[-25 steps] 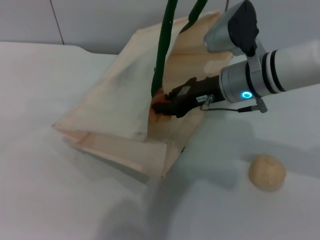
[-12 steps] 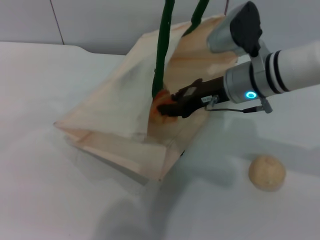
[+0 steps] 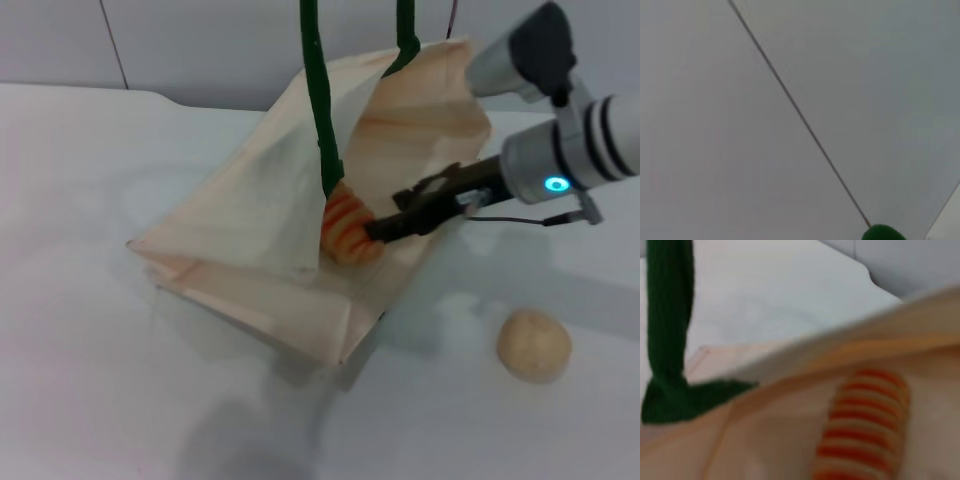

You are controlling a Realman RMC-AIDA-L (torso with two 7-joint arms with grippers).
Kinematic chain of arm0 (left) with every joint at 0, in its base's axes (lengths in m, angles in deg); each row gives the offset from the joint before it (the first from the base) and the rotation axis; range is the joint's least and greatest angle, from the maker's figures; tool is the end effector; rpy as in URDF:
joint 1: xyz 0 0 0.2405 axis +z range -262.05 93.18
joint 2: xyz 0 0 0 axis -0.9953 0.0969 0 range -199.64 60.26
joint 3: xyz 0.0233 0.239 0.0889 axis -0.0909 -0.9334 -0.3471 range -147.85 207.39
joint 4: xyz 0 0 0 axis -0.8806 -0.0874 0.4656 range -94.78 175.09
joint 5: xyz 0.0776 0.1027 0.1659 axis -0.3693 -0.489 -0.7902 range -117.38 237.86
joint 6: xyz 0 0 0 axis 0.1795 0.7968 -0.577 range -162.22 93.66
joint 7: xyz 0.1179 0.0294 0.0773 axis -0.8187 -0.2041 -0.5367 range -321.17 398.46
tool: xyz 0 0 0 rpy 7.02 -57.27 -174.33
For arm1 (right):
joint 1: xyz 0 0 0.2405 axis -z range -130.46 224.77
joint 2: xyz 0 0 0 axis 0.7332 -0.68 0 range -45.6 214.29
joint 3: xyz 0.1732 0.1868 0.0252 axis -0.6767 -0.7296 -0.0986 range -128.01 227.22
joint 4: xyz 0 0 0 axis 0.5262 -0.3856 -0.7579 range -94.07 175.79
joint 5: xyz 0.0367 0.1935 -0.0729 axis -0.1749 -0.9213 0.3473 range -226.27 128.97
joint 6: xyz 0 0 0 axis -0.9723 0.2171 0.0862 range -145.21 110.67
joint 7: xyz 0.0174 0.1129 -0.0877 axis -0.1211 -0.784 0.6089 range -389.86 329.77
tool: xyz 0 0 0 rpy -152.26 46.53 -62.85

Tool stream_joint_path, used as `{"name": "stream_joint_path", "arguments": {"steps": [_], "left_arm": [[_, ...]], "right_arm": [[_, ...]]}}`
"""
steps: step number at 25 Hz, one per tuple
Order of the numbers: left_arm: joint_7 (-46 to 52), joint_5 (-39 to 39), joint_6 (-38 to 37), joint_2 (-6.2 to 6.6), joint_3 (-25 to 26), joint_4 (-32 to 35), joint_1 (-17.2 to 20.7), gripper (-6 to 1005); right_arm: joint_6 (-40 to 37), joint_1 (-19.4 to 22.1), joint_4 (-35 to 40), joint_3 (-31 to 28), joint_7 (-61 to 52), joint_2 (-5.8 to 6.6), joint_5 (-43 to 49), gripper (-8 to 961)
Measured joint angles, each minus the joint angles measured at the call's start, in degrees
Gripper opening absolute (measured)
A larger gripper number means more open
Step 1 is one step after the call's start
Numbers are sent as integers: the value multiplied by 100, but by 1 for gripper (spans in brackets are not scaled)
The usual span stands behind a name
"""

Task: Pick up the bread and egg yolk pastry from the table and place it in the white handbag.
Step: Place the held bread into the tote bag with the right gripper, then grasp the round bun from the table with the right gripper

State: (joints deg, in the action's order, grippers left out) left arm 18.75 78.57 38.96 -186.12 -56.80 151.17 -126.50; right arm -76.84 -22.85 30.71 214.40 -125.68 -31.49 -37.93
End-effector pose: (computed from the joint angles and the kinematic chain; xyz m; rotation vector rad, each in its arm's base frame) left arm 0.0073 0.3756 0.0887 -2.1717 -0.1572 -0.0855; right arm 0.1638 0.4387 -0.0683 -2.7875 0.7411 0.0265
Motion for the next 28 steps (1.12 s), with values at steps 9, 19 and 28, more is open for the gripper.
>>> {"name": "stream_joint_path", "arguments": {"steps": [9, 19, 28], "left_arm": [[10, -228, -41, 4, 69, -7, 255, 105], [-2, -322, -77, 16, 161, -109, 383, 111], [-30, -314, -120, 15, 201, -193, 393, 116]], "right_arm": [[-992, 105, -1079, -36, -33, -4, -179, 712], [-1788, 148, -2373, -8, -52, -33, -130, 713], [-2580, 319, -3293, -2, -24, -41, 351, 715]]}}
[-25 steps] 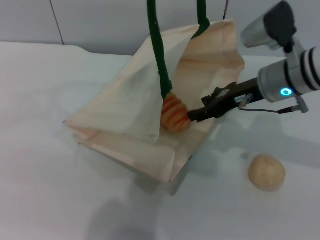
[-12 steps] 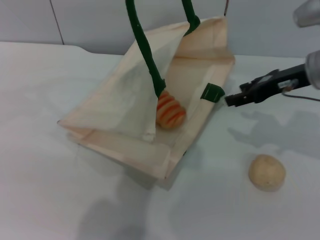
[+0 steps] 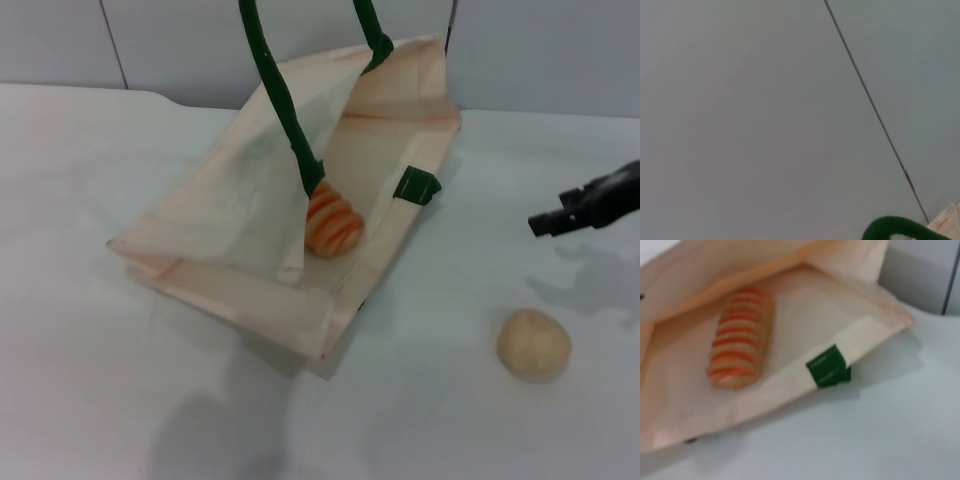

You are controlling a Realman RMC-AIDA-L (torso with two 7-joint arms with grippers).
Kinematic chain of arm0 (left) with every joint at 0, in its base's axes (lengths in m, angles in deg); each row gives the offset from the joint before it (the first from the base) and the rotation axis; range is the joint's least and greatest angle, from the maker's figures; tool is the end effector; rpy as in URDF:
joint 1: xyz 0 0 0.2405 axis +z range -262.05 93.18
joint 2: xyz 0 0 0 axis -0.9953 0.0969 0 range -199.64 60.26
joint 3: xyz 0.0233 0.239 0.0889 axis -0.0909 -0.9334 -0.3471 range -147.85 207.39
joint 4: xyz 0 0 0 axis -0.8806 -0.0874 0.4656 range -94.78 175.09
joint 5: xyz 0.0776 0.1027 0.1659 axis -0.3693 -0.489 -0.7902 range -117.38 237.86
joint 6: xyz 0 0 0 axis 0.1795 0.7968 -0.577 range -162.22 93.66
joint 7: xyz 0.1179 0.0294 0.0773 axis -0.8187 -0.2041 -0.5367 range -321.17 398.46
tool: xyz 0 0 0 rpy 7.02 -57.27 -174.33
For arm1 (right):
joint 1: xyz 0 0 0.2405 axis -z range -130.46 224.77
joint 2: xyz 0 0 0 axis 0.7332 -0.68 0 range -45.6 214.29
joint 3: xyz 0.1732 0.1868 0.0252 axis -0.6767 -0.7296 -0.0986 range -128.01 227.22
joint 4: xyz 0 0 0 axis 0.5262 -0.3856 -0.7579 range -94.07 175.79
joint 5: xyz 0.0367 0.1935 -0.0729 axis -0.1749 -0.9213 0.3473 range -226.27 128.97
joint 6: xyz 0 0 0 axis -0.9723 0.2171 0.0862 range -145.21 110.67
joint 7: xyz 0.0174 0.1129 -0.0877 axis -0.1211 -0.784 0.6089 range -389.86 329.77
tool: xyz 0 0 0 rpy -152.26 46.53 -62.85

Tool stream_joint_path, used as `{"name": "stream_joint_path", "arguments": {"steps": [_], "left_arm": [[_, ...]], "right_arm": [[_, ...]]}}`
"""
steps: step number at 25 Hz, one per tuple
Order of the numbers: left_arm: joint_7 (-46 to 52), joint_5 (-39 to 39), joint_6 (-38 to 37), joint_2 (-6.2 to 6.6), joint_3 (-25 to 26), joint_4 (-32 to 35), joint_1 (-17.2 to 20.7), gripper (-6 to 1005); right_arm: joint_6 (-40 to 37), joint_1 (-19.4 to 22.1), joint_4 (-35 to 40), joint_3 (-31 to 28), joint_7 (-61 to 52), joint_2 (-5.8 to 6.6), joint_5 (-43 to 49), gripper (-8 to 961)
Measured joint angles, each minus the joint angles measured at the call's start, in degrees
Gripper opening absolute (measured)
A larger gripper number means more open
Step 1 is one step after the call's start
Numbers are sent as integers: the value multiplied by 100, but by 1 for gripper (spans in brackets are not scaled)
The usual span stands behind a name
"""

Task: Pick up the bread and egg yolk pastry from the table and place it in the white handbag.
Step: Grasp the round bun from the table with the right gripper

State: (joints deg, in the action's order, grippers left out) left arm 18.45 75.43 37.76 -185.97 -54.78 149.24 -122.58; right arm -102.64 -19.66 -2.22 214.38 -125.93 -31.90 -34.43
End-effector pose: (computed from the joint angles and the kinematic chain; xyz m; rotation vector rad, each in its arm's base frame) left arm -0.0305 0.3872 0.1008 -2.0919 -0.2594 -0.0142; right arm 0.2312 0.4201 0.0484 -2.6304 0.9523 -0.1221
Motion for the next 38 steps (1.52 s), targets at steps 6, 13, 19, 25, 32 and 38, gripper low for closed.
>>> {"name": "stream_joint_path", "arguments": {"steps": [6, 13, 19, 25, 32, 38], "left_arm": [[-15, 0, 0, 3, 1, -97, -32, 120], [-42, 1, 1, 6, 1, -98, -45, 124], [-56, 1, 4, 9, 1, -98, -46, 127], [-56, 1, 4, 9, 1, -98, -52, 131], [-55, 1, 4, 9, 1, -98, -73, 135], [-37, 2, 4, 9, 1, -98, -102, 138]], "right_arm": [[-233, -1, 23, 2, -43, -3, 430, 717], [-693, -115, 11, 2, -105, 1, 922, 718], [-965, -140, 68, 2, -177, 4, 1182, 720], [-960, -134, 262, 2, -281, 9, 1242, 721], [-718, -132, 668, 2, -407, 31, 1426, 723], [-468, -192, 880, 6, -527, 45, 1594, 746]]}}
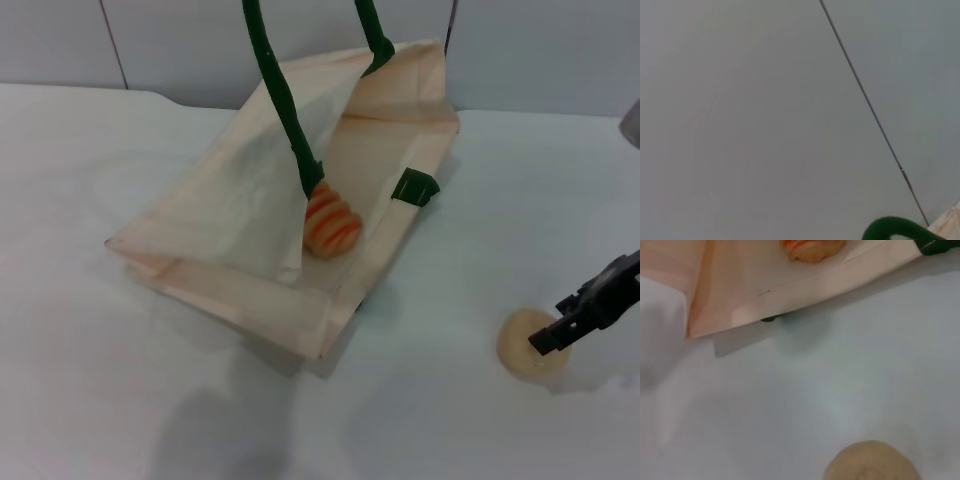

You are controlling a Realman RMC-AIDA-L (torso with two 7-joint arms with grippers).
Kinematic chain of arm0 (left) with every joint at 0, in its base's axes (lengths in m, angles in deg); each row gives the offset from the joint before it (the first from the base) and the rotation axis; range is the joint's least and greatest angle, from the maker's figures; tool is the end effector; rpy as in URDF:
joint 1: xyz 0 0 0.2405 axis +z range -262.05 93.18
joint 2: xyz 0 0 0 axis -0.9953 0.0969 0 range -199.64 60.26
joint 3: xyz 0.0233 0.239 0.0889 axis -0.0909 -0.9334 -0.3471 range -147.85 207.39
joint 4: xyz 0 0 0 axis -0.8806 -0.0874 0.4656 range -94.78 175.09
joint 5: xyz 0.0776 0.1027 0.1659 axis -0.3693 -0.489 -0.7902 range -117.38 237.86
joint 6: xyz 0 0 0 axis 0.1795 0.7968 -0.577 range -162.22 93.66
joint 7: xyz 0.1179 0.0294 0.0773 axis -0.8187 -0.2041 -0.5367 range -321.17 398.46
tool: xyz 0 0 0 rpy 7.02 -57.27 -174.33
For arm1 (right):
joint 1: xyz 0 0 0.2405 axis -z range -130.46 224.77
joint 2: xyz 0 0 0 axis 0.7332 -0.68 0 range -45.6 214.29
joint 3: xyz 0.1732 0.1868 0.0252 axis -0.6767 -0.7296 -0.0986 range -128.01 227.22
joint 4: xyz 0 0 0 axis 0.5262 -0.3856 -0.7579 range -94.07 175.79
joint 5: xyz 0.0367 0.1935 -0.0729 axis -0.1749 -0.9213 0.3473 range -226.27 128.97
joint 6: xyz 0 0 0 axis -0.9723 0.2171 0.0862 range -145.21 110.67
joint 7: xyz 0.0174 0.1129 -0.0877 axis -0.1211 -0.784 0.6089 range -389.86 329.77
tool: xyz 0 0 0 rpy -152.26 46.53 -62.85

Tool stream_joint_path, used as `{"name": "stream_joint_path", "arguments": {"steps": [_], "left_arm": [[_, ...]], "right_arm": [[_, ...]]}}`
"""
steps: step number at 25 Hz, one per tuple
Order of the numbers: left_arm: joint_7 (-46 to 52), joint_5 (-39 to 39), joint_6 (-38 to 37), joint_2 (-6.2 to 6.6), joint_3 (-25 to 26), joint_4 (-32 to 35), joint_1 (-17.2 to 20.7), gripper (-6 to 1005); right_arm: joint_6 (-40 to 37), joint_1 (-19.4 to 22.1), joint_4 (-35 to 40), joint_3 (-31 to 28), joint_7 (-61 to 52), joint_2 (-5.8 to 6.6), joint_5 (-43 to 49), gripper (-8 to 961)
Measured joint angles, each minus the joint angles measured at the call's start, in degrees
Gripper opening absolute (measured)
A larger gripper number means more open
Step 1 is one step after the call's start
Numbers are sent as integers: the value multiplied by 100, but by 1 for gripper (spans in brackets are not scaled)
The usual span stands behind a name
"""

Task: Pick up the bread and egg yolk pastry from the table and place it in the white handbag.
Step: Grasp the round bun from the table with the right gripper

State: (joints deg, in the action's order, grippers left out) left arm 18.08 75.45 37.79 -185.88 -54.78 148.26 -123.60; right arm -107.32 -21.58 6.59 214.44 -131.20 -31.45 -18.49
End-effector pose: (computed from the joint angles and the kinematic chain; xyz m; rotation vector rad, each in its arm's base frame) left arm -0.0276 0.3900 0.0989 -2.0992 -0.2478 -0.0060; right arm 0.2313 0.3907 0.0194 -2.8250 1.0857 -0.4624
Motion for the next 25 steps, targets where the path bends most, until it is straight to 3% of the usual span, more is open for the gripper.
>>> {"name": "stream_joint_path", "arguments": {"steps": [9, 25], "left_arm": [[9, -5, 0, 0, 0, 0, -12, 144], [-7, -10, 0, 0, -36, -44, -20, 153]], "right_arm": [[145, -58, 90, 5, -87, -3, 116, 847], [536, 36, 765, -4, -293, -12, 361, 850]]}}
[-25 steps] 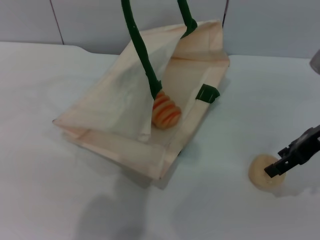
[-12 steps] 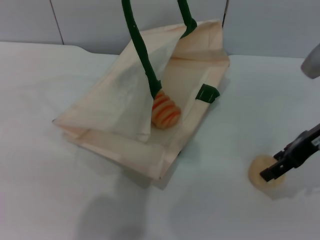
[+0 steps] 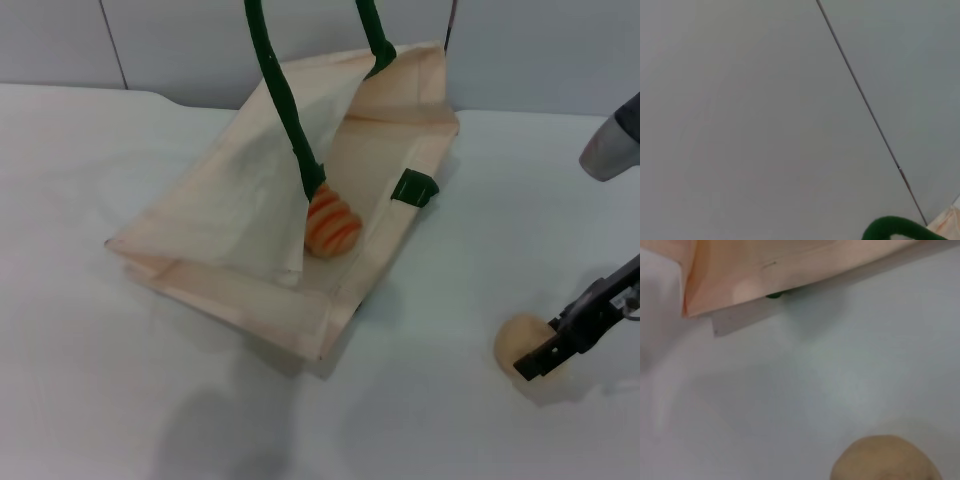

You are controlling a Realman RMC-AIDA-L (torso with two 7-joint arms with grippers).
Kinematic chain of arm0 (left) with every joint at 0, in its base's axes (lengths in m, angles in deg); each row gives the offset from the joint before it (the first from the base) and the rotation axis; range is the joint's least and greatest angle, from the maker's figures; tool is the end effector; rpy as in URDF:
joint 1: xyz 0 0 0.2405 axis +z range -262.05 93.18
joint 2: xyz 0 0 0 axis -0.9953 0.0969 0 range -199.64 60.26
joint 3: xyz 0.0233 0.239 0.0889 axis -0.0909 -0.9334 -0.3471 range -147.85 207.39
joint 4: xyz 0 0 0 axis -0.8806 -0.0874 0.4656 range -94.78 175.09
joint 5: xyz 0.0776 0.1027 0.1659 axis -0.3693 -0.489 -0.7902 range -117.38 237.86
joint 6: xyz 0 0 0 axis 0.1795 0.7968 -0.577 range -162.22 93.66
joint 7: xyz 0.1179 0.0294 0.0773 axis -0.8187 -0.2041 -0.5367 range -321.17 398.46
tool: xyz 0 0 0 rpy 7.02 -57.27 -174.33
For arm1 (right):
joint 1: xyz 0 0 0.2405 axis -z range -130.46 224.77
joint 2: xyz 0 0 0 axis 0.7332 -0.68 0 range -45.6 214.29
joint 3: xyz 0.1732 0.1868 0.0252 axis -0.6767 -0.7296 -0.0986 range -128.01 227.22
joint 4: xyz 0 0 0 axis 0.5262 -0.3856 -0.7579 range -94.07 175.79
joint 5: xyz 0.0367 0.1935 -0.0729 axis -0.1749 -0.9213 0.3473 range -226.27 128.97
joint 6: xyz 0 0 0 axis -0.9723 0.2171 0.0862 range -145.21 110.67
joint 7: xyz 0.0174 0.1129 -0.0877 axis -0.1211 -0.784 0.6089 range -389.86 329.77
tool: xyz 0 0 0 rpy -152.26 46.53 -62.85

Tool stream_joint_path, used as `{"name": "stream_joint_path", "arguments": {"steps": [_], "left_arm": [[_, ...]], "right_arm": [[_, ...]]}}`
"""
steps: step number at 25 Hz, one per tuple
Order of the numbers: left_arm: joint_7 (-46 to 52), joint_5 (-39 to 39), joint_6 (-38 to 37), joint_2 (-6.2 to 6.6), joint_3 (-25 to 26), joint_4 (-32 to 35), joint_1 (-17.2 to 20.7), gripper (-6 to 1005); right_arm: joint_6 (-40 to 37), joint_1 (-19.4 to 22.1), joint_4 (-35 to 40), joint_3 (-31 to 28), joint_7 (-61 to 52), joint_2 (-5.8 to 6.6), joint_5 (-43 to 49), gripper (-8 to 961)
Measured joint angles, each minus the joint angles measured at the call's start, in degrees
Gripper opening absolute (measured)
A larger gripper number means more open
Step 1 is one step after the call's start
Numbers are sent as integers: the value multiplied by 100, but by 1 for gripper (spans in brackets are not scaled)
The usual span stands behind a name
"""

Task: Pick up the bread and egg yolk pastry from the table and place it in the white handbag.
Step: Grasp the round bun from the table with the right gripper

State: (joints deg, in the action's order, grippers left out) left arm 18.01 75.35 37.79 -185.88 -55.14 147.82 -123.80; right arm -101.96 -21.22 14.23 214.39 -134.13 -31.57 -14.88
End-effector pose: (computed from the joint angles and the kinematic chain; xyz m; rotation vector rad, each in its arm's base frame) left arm -0.0275 0.3905 0.0965 -2.1050 -0.2441 0.0025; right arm 0.2343 0.3869 -0.0064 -2.8486 1.0794 -0.5532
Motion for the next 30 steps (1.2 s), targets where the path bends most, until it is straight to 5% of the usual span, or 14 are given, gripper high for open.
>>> {"name": "stream_joint_path", "arguments": {"steps": [8, 18, 30], "left_arm": [[-10, -55, 0, -7, -8, -9, -1, 158], [-2, -70, -9, -9, -8, -9, -1, 163], [-8, -70, -87, -9, -8, -9, 5, 170]], "right_arm": [[60, -41, -5, 0, -26, 4, 39, 829], [120, -144, -26, 0, -19, -5, -4, 645], [129, -285, -53, 0, 92, 4, -198, 567]]}}
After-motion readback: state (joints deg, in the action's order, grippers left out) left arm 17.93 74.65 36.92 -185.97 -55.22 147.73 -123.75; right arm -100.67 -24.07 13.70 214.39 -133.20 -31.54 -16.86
